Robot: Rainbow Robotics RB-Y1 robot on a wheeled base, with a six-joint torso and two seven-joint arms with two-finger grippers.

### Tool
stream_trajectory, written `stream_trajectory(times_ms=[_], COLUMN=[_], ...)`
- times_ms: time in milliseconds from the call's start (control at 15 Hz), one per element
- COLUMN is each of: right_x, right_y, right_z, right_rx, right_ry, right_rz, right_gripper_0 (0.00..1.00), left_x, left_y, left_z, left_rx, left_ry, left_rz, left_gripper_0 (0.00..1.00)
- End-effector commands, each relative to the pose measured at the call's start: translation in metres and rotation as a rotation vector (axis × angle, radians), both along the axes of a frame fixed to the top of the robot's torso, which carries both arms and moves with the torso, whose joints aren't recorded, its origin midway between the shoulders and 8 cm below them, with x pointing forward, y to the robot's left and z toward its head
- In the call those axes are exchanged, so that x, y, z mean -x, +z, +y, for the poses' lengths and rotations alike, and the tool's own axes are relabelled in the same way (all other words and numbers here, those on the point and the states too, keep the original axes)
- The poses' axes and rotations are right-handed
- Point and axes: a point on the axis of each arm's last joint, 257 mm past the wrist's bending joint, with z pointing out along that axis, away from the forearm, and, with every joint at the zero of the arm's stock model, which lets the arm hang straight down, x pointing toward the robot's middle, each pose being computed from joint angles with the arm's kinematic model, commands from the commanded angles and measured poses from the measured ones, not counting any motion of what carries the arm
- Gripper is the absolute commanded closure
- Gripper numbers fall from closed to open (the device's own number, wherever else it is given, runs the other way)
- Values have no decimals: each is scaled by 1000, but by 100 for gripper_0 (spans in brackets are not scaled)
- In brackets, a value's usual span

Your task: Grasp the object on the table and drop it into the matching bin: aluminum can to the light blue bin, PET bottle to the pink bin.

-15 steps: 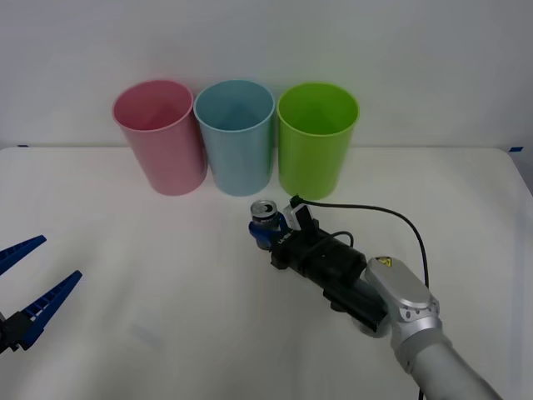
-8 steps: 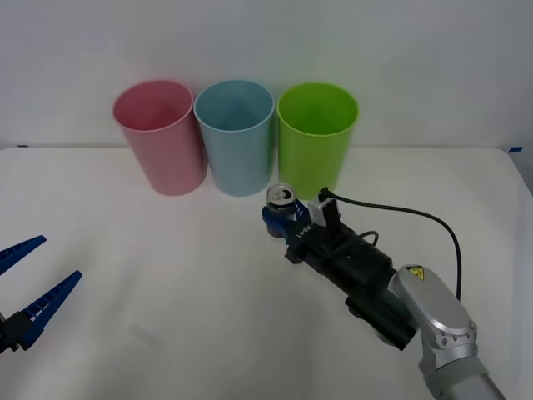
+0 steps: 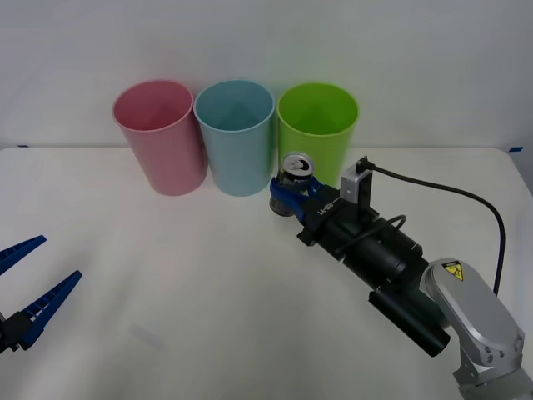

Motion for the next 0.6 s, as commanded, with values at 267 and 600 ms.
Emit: stream_trajectory(times_ms=[267,600], right_x=[-1,-22], right_y=[50,89], right_z=[-10,-12], right_rx=[-38,-39], right_ry=[7,-4], right_rz=[-48,-89], right_gripper_0=[100,100], left_x=[0,0], left_y=[0,0], left_z=[0,0], left_rx=[0,0], left_ry=[0,0], left_rz=[0,0], left_gripper_0=[0,0])
